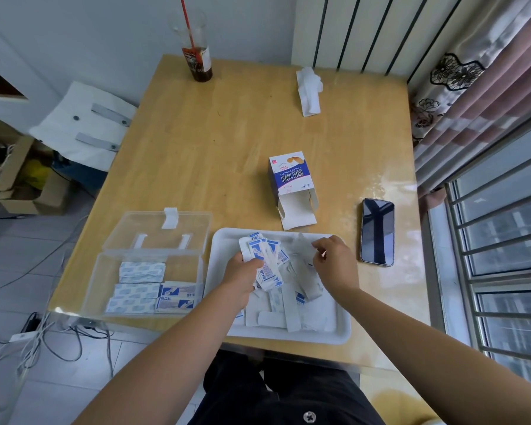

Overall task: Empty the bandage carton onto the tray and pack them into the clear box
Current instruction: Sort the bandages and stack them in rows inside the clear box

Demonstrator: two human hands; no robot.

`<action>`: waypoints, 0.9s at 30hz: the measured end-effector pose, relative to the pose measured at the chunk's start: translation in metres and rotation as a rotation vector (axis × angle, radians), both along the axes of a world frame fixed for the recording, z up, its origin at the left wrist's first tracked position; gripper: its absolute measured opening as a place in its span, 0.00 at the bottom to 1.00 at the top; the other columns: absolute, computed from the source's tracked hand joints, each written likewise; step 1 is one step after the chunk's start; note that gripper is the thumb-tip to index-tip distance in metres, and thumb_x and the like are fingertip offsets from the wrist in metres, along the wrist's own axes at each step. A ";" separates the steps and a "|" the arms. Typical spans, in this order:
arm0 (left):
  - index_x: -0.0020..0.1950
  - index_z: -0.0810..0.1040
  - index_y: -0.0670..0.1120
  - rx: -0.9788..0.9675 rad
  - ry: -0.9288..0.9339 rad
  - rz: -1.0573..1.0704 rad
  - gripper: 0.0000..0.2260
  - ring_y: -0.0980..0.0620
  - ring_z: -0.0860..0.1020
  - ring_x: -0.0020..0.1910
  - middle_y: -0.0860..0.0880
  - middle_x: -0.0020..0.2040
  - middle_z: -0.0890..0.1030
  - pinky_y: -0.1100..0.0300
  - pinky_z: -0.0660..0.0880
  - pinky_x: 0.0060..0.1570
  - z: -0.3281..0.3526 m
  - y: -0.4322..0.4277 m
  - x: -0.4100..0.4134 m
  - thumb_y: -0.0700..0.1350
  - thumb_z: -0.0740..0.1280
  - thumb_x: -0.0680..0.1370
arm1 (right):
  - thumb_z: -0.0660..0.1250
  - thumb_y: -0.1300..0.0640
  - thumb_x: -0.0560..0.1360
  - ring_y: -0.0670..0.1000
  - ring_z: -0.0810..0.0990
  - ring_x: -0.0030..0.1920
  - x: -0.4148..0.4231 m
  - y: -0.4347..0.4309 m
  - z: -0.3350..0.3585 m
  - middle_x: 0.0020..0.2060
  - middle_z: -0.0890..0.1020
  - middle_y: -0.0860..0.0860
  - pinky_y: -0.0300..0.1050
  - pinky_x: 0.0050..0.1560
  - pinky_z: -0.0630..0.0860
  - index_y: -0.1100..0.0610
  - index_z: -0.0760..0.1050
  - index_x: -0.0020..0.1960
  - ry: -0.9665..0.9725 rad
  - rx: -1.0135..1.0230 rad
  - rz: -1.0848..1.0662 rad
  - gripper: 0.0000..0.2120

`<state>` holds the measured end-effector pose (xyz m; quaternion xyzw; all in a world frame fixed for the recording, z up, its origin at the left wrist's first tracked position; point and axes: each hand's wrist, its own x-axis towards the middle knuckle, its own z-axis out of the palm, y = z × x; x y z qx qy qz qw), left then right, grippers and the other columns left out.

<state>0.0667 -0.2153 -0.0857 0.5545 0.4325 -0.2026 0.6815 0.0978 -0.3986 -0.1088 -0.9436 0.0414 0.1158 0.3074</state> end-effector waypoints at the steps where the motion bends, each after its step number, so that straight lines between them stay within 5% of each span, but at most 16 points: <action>1: 0.58 0.75 0.46 -0.001 -0.001 0.008 0.12 0.45 0.79 0.49 0.44 0.54 0.80 0.58 0.76 0.36 0.000 0.002 -0.001 0.34 0.60 0.79 | 0.64 0.62 0.75 0.51 0.76 0.42 -0.002 0.001 -0.001 0.49 0.77 0.51 0.46 0.41 0.76 0.56 0.80 0.53 0.035 -0.023 0.073 0.10; 5: 0.58 0.75 0.46 -0.012 0.007 0.027 0.12 0.45 0.79 0.48 0.43 0.54 0.80 0.58 0.75 0.35 0.001 0.006 -0.003 0.34 0.61 0.79 | 0.68 0.56 0.74 0.49 0.77 0.46 -0.011 0.006 -0.004 0.47 0.74 0.48 0.39 0.45 0.73 0.53 0.78 0.53 0.190 -0.004 0.259 0.09; 10: 0.59 0.75 0.46 -0.074 0.003 0.032 0.12 0.45 0.80 0.47 0.43 0.54 0.80 0.56 0.76 0.38 0.003 0.008 -0.007 0.34 0.61 0.79 | 0.65 0.54 0.75 0.47 0.75 0.39 -0.008 0.009 0.009 0.41 0.79 0.49 0.34 0.37 0.69 0.56 0.76 0.47 0.189 0.252 -0.057 0.06; 15: 0.55 0.77 0.47 -0.156 -0.014 -0.003 0.12 0.44 0.81 0.47 0.44 0.49 0.82 0.47 0.78 0.51 0.004 0.000 -0.009 0.32 0.63 0.77 | 0.69 0.46 0.75 0.48 0.77 0.33 -0.009 0.032 0.027 0.38 0.81 0.53 0.37 0.31 0.72 0.61 0.74 0.52 0.590 0.573 0.011 0.18; 18: 0.56 0.77 0.48 -0.183 -0.041 -0.008 0.13 0.41 0.80 0.53 0.45 0.50 0.82 0.42 0.75 0.59 0.004 -0.001 -0.011 0.32 0.65 0.77 | 0.74 0.52 0.72 0.45 0.76 0.31 -0.010 0.041 0.024 0.38 0.79 0.53 0.32 0.26 0.70 0.61 0.72 0.50 0.508 0.625 -0.082 0.16; 23: 0.55 0.76 0.48 -0.166 -0.070 -0.036 0.15 0.45 0.81 0.49 0.46 0.51 0.82 0.49 0.78 0.48 0.007 0.003 -0.014 0.30 0.64 0.77 | 0.73 0.58 0.72 0.46 0.76 0.33 -0.011 0.045 0.022 0.40 0.82 0.55 0.33 0.29 0.71 0.59 0.76 0.43 0.534 0.681 -0.086 0.07; 27: 0.61 0.74 0.47 -0.263 -0.087 -0.053 0.18 0.40 0.80 0.53 0.41 0.56 0.81 0.46 0.76 0.53 0.009 0.005 -0.015 0.31 0.54 0.78 | 0.71 0.59 0.75 0.48 0.74 0.33 -0.010 0.041 0.020 0.35 0.80 0.54 0.36 0.32 0.71 0.59 0.75 0.37 0.524 0.678 -0.130 0.09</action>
